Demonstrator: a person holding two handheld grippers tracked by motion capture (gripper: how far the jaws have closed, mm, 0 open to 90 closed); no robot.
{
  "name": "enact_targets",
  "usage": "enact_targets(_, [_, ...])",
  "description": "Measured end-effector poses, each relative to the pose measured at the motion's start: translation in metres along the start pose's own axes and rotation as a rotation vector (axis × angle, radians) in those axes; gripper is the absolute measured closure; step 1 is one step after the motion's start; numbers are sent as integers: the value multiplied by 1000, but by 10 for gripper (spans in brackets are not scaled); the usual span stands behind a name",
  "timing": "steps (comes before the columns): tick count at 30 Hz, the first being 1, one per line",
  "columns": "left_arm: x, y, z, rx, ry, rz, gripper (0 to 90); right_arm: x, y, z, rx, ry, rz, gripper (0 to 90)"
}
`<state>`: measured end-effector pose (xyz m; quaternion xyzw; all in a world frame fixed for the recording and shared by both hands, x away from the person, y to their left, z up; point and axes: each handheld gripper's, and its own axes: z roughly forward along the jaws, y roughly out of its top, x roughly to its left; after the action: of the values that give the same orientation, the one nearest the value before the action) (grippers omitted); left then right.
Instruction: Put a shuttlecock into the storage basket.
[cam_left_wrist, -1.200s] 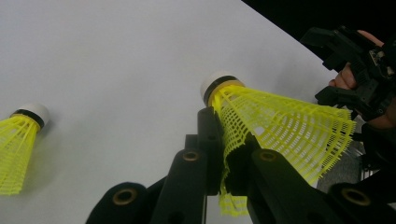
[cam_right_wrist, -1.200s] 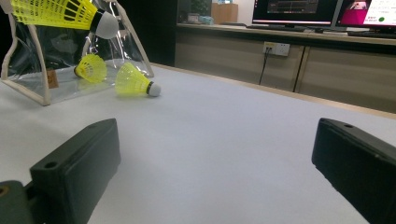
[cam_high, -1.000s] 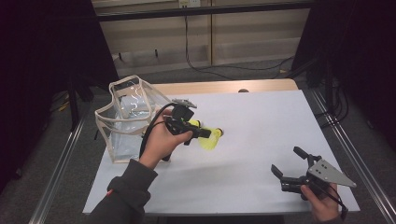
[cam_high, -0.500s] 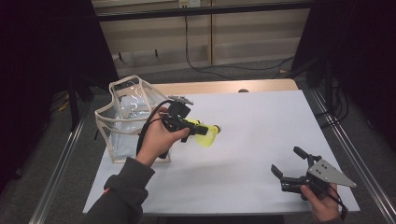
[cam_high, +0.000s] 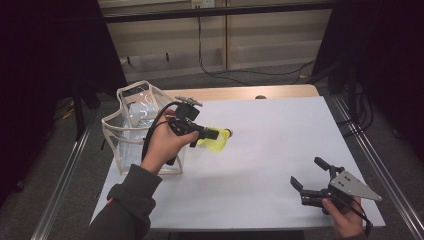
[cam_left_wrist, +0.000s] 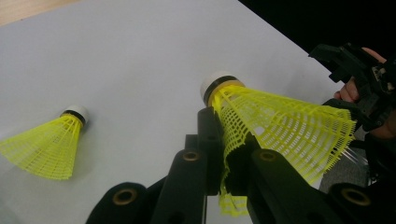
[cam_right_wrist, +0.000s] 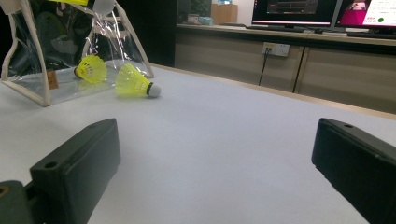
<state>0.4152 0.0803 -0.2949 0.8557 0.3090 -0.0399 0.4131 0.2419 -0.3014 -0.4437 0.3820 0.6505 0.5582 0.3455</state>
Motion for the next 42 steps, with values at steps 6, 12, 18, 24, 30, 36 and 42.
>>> enact_targets(6, [2, 3, -5, -4, 5, 0, 874, 0, 0, 0, 0, -1, 0, 12])
enact_targets(12, [5, 7, -11, -13, 17, -4, 874, 0, 0, 0, -1, 0, 0, 12])
enact_targets(18, [7, 10, -17, -22, 22, -12, 874, 0, 0, 0, -1, -1, 3, 11])
enact_targets(24, [9, 14, -23, -20, 30, -12, 876, 0, 0, 0, -2, -2, 3, 11])
enact_targets(30, [13, 17, -30, -29, 45, -17, 877, 0, 0, 0, -2, -1, 4, 12])
enact_targets(36, [14, 20, -34, -30, 52, -18, 877, 0, 0, 0, -3, -2, 3, 11])
enact_targets(42, [17, 22, -38, -40, 57, -25, 877, 0, 0, 0, -2, -2, 4, 11])
